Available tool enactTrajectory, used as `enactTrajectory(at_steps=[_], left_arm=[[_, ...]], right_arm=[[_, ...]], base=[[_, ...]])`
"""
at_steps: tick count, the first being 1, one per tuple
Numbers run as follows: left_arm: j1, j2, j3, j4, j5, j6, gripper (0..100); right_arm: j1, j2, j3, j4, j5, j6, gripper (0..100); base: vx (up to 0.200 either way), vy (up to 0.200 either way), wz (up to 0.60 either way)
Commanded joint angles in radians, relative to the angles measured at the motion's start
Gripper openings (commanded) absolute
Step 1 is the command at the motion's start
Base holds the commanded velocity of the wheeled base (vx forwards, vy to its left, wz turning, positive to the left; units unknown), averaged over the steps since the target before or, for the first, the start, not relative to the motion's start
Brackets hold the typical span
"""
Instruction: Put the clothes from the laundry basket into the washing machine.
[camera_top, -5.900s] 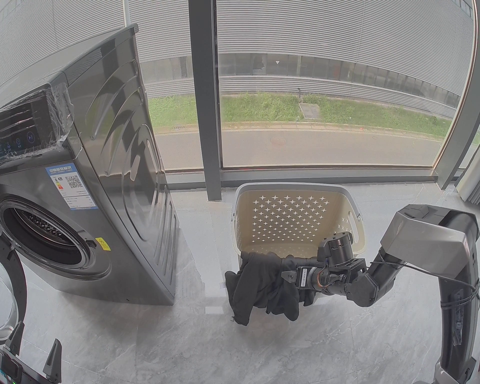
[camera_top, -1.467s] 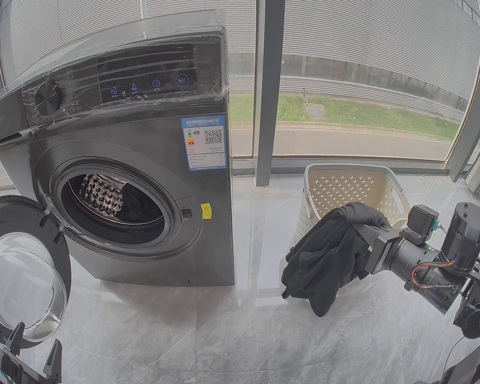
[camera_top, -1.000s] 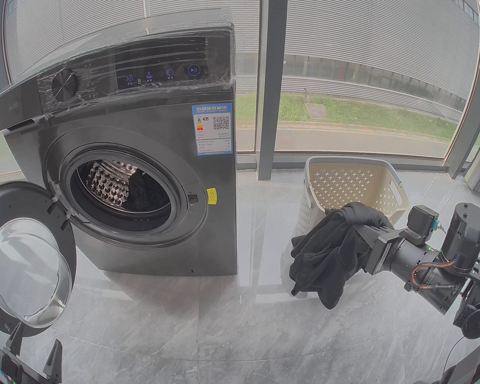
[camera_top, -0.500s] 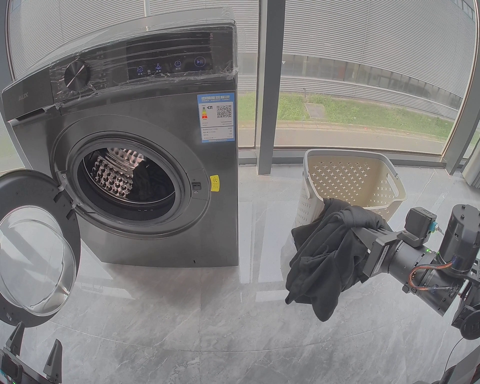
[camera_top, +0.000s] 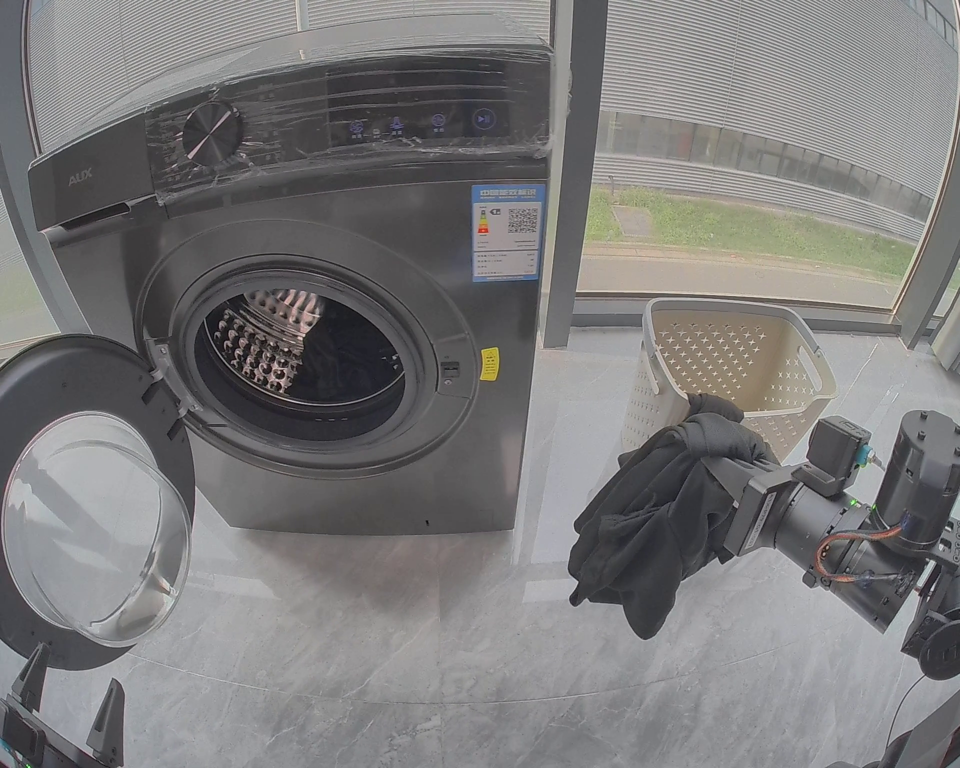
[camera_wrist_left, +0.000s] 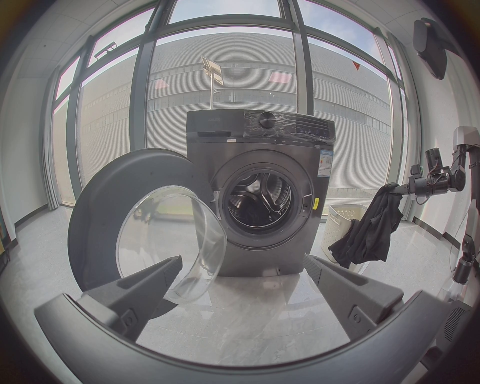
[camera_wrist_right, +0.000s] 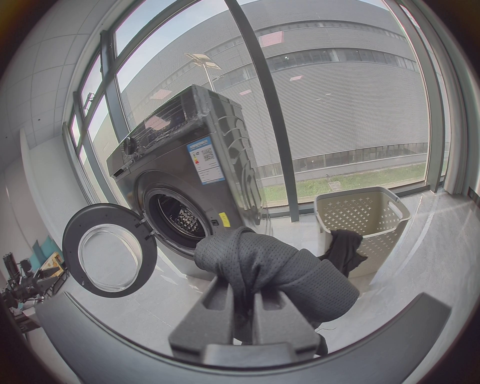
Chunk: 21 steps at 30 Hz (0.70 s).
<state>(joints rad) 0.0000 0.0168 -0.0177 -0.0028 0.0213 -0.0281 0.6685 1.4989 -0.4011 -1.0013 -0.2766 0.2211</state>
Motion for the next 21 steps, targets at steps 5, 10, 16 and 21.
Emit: enactTrajectory(at_steps=[5,10,16,21], left_arm=[[0.0,-0.015,0.015,0.0,0.0,-0.001,100],[0.0,-0.015,0.015,0.0,0.0,-0.001,100],[0.0,-0.015,0.015,0.0,0.002,0.0,100],[0.0,-0.015,0.015,0.0,0.002,0.0,100]], right_arm=[[0.011,0.003,0.007,-0.002,0.0,0.001,0],[0.011,0.003,0.007,-0.002,0.0,0.003,0],[0.023,0.001,0.018,-0.002,0.004,0.003,0],[0.026,0.003,0.019,-0.002,0.008,0.004,0]], base=[[0.0,0.2,0.0],[0.0,0.2,0.0],[0.0,0.2,0.0],[0.0,0.0,0.0]])
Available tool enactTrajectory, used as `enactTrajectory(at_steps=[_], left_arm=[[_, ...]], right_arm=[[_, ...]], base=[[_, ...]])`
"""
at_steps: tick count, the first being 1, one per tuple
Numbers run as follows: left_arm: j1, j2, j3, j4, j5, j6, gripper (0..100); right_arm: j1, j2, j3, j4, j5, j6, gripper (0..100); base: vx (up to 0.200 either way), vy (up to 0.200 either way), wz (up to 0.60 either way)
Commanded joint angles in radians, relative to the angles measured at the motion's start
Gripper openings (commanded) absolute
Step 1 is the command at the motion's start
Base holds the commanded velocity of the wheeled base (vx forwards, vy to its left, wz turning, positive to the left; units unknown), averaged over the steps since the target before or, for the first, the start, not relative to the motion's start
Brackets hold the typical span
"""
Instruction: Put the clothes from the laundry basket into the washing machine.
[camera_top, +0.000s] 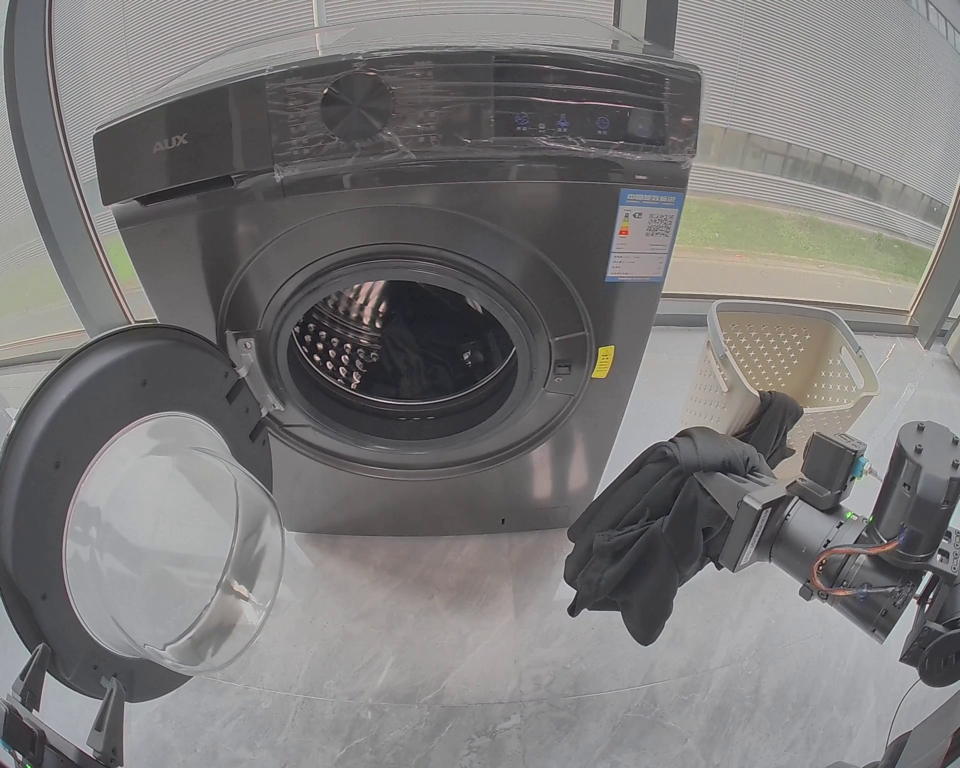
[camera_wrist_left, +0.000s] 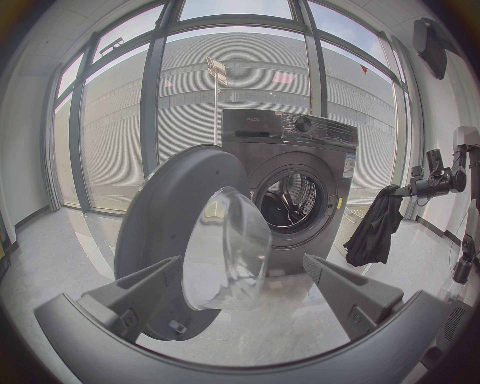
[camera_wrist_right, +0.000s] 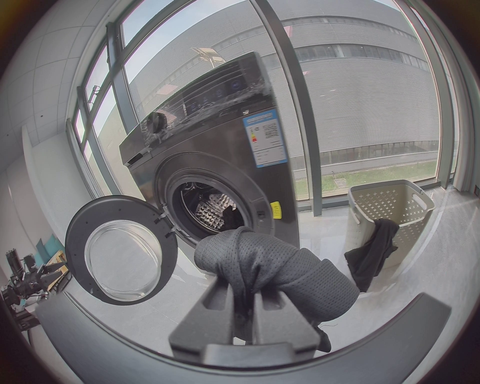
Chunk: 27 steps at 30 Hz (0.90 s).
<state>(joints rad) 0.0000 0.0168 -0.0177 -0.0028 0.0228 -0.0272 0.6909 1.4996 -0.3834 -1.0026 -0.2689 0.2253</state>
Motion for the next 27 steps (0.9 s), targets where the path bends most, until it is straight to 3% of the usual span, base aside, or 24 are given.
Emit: enactTrajectory(at_steps=[1,13,18,19,26,27], left_arm=[[0.0,-0.015,0.015,0.0,0.0,0.0,100],[0.0,-0.015,0.015,-0.002,0.0,0.0,100],[0.002,-0.017,0.015,-0.002,0.0,0.003,100],[0.002,-0.017,0.015,-0.002,0.0,0.003,100],[0.002,-0.017,0.015,0.0,-0.001,0.021,100],[0.002,-0.017,0.016,0.0,-0.001,0.038,100]], right_arm=[[0.006,0.002,0.003,-0.001,0.0,0.002,0],[0.041,0.019,0.031,-0.002,0.0,0.034,0],[0.085,0.01,0.024,-0.004,0.073,0.039,0],[0.073,0.011,0.026,-0.004,0.108,0.037,0],[0.075,0.024,0.032,-0.004,0.134,0.032,0],[0.084,0.027,0.02,-0.004,0.134,0.026,0]], base=[[0.0,0.0,0.0],[0.0,0.0,0.0],[0.0,0.0,0.0],[0.0,0.0,0.0],[0.0,0.0,0.0],[0.0,0.0,0.0]])
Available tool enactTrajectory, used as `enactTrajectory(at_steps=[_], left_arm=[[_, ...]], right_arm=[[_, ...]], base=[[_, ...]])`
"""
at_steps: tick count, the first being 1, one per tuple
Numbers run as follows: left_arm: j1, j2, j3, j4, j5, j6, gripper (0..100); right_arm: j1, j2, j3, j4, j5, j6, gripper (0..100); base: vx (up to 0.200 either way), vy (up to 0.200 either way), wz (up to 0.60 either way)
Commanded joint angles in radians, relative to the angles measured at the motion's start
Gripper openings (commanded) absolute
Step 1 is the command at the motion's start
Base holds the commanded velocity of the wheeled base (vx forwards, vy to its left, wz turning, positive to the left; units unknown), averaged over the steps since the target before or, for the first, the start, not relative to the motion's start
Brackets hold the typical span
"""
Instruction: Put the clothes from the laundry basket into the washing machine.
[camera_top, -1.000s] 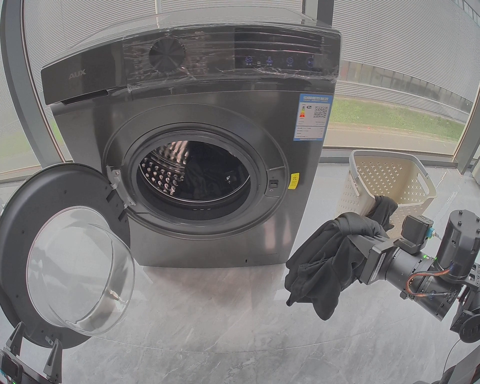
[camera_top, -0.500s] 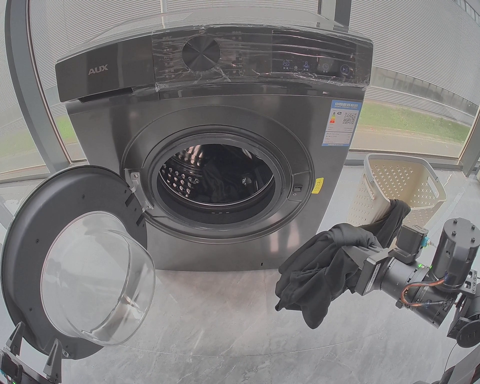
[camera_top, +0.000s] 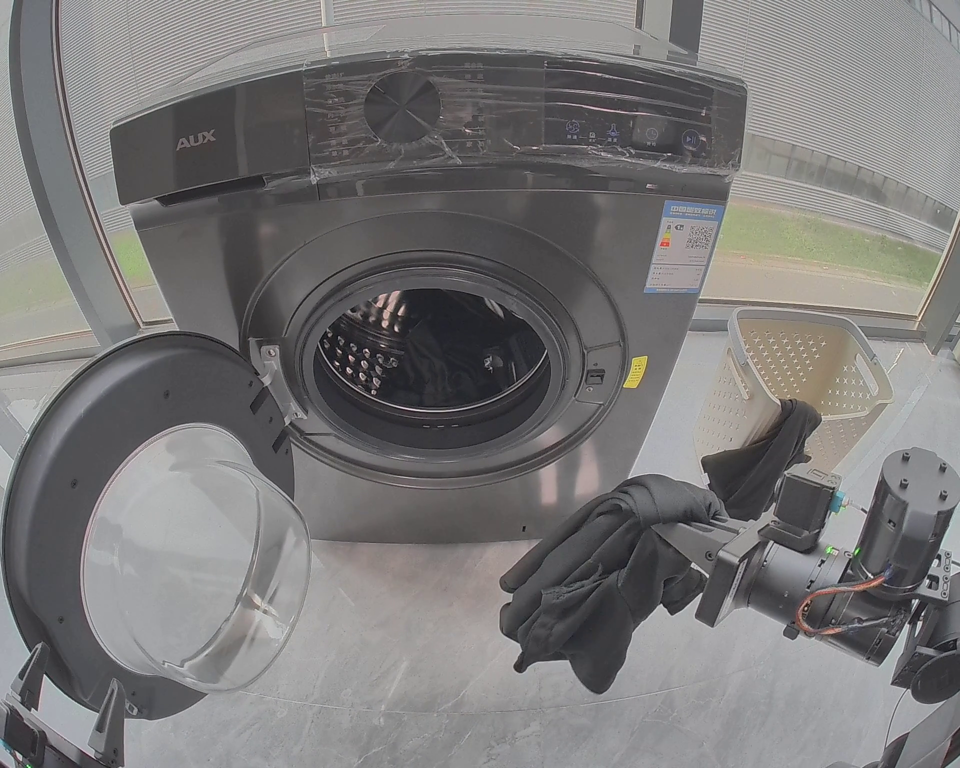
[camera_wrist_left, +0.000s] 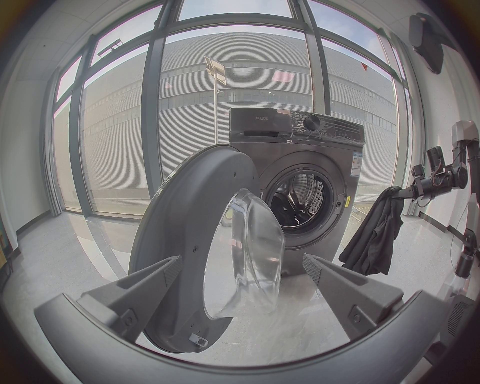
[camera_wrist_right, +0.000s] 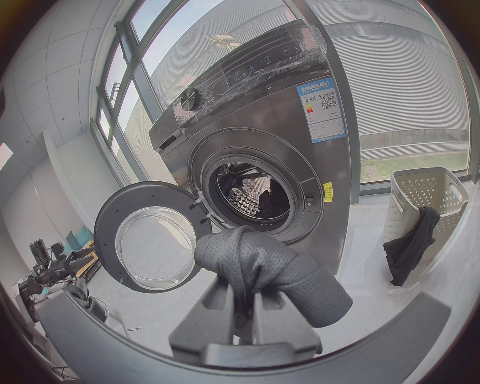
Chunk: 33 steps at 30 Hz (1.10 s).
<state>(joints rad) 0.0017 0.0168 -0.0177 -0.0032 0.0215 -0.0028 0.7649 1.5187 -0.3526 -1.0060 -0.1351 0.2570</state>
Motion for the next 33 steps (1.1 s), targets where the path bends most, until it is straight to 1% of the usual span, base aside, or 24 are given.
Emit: enactTrajectory(at_steps=[1,3,5,6,7,9,11,12,13,14,15,16,17,19,20,21,22,23,24,25,26,28,31,33], left_arm=[[0.0,-0.017,0.016,-0.001,-0.003,0.014,100],[0.001,-0.017,0.016,-0.003,-0.006,0.027,100],[0.001,-0.017,0.016,-0.003,-0.012,0.049,100],[0.001,-0.017,0.015,-0.003,-0.017,0.053,100],[0.001,-0.017,0.015,-0.003,-0.021,0.052,100],[0.001,-0.017,0.016,-0.006,-0.026,0.058,100],[0.001,-0.017,0.016,-0.009,-0.044,0.061,100],[0.001,-0.017,0.015,-0.018,-0.058,0.06,100],[0.001,-0.017,-0.001,-0.027,-0.064,0.052,100],[0.001,-0.012,-0.077,-0.055,-0.092,0.035,100],[0.004,0.008,-0.153,-0.063,-0.112,0.035,100],[0.004,0.038,-0.194,-0.054,-0.14,0.035,100],[0.003,0.086,-0.212,-0.041,-0.183,0.043,100],[0.014,0.164,-0.214,-0.04,-0.262,0.043,100],[0.014,0.19,-0.212,-0.043,-0.296,0.035,100],[0.012,0.233,-0.206,-0.044,-0.347,0.033,100],[0.011,0.244,-0.206,-0.044,-0.359,0.035,100],[0.011,0.299,-0.206,-0.047,-0.417,0.046,100],[0.011,0.299,-0.206,-0.047,-0.417,0.046,100],[0.003,0.365,-0.216,-0.074,-0.468,0.055,100],[0.0,0.394,-0.222,-0.089,-0.488,0.06,100],[-0.011,0.505,-0.237,-0.149,-0.552,0.067,100],[-0.031,0.657,-0.24,-0.251,-0.592,0.073,100],[-0.062,0.744,-0.237,-0.316,-0.595,0.076,100]], right_arm=[[0.01,0.008,-0.014,0.0,0.0,-0.005,0],[0.013,0.006,-0.036,0.0,0.006,-0.01,0],[0.014,0.009,-0.046,0.0,0.025,-0.012,0],[0.016,0.011,-0.052,0.0,0.028,-0.012,0],[0.017,0.014,-0.055,0.0,0.029,-0.012,0],[0.016,0.023,-0.066,0.0,0.028,-0.012,0],[0.014,0.035,-0.088,0.0,0.029,-0.01,0],[0.016,0.04,-0.097,0.0,0.029,-0.009,0],[0.016,0.044,-0.105,0.0,0.029,-0.009,0],[0.016,0.049,-0.118,0.0,0.029,-0.007,0],[0.016,0.054,-0.132,0.0,0.031,-0.007,0],[0.017,0.063,-0.143,0.0,0.031,-0.005,0],[0.022,0.075,-0.158,0.0,0.029,-0.004,0],[0.039,0.1,-0.195,0.0,0.022,-0.001,0],[0.042,0.109,-0.21,0.0,0.019,0.001,0],[0.044,0.126,-0.233,0.0,0.019,0.001,0],[0.044,0.13,-0.24,0.0,0.019,0.002,0],[0.042,0.152,-0.27,-0.002,0.019,0.002,0],[0.042,0.152,-0.27,-0.002,0.019,0.002,0],[0.042,0.178,-0.307,-0.002,0.019,0.004,0],[0.042,0.187,-0.319,-0.002,0.019,0.005,0],[0.042,0.209,-0.347,-0.002,0.019,0.019,0],[0.042,0.247,-0.384,-0.002,0.019,0.038,0],[0.04,0.271,-0.405,-0.002,0.017,0.039,0]], base=[[0.0,0.0,0.0],[0.0,0.0,0.0],[0.0,0.0,0.0],[0.0,0.0,0.0],[0.0,0.0,0.0],[0.0,0.0,0.0],[0.0,0.0,0.0],[0.0,0.0,0.0],[0.0,0.0,0.0],[0.0,0.0,0.0],[0.0,0.0,0.0],[0.0,0.0,0.0],[0.0,0.0,0.0],[0.0,0.0,0.0],[0.0,0.0,0.0],[0.0,0.0,0.0],[0.0,0.0,0.0],[0.0,0.0,0.0],[0.0,0.0,0.0],[0.0,0.0,0.0],[0.0,0.0,0.0],[0.0,0.0,0.0],[0.0,0.0,0.0],[0.0,0.0,0.0]])
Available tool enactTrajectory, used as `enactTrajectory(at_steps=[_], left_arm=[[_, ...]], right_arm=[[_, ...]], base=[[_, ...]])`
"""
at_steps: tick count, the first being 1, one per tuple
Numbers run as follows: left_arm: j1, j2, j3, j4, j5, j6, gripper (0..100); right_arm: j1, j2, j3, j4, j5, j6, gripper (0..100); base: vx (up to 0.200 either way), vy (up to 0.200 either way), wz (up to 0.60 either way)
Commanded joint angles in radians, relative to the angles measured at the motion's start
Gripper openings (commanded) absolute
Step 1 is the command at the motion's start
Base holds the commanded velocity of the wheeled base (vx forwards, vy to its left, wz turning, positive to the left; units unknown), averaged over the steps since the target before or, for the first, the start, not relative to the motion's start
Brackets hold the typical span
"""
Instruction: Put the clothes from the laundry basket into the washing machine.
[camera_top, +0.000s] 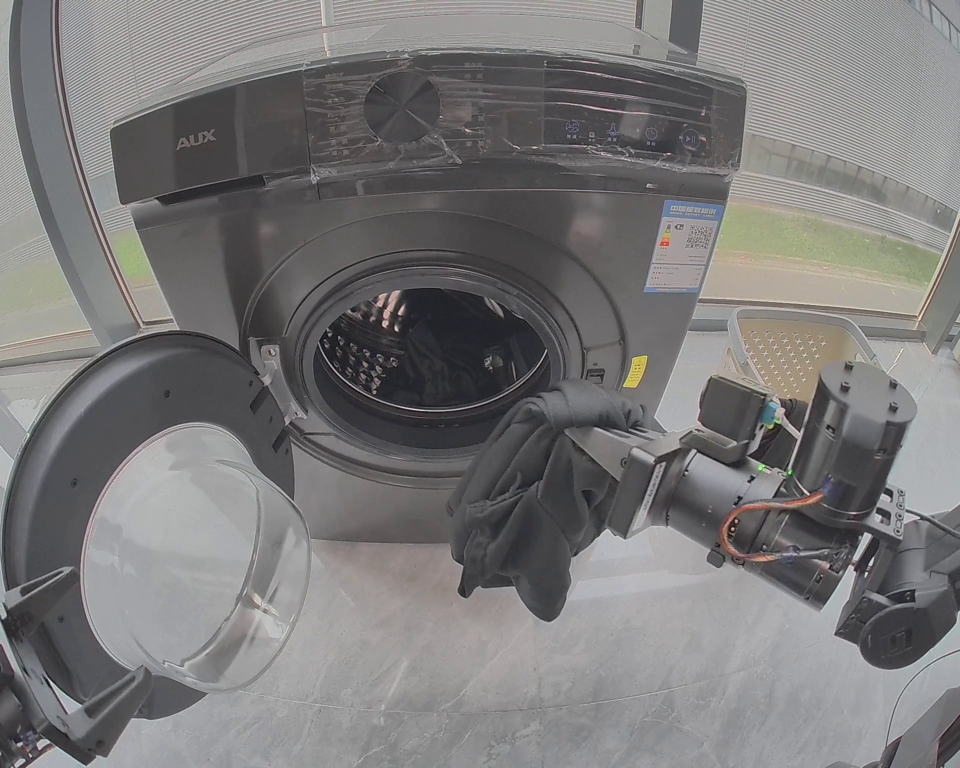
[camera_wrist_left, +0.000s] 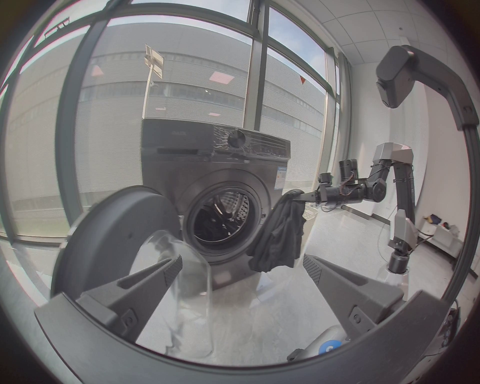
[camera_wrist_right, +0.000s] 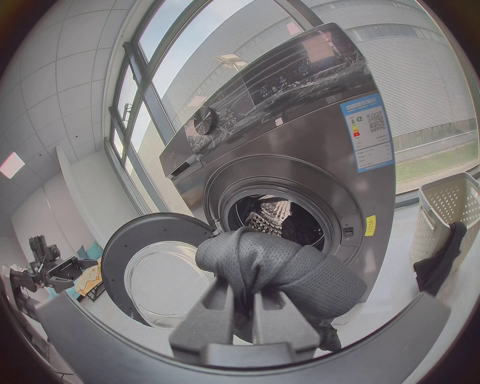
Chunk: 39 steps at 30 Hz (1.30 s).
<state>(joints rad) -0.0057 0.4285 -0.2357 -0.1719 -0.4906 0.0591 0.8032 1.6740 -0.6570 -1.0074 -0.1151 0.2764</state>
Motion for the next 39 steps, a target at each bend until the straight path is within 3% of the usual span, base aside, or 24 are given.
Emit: enactTrajectory(at_steps=[1,4,6,8,13,23,28,39], left_arm=[[-0.088,0.384,-0.017,-0.189,-0.08,0.018,100],[-0.18,0.503,-0.014,-0.271,-0.069,0.014,100],[-0.2,0.535,-0.014,-0.288,-0.068,0.014,100],[-0.27,0.642,-0.027,-0.324,-0.036,0.016,100],[-0.344,0.826,-0.037,-0.428,0.004,0.014,100],[-0.358,1.158,-0.083,-0.687,0.009,0.007,100],[-0.393,1.268,-0.094,-0.756,0.007,0.004,100],[-0.424,1.467,-0.135,-0.896,0.02,-0.019,100]], right_arm=[[0.004,0.13,-0.116,0.0,-0.003,0.02,0],[0.007,0.165,-0.161,-0.002,-0.005,0.023,0],[0.007,0.173,-0.171,-0.002,-0.005,0.023,0],[0.004,0.197,-0.199,-0.025,-0.006,0.021,0],[0.001,0.211,-0.211,-0.046,-0.006,0.021,0],[-0.002,0.208,-0.197,-0.049,-0.006,0.023,0],[0.008,0.204,-0.196,-0.049,-0.034,0.021,0],[0.011,0.191,-0.194,-0.049,-0.038,0.021,0]], base=[[0.0,0.0,0.0],[0.0,0.0,0.0],[0.0,0.0,0.0],[0.0,0.0,0.0],[0.0,0.0,0.0],[0.0,0.0,0.0],[0.0,0.0,0.0],[0.0,0.0,0.0]])
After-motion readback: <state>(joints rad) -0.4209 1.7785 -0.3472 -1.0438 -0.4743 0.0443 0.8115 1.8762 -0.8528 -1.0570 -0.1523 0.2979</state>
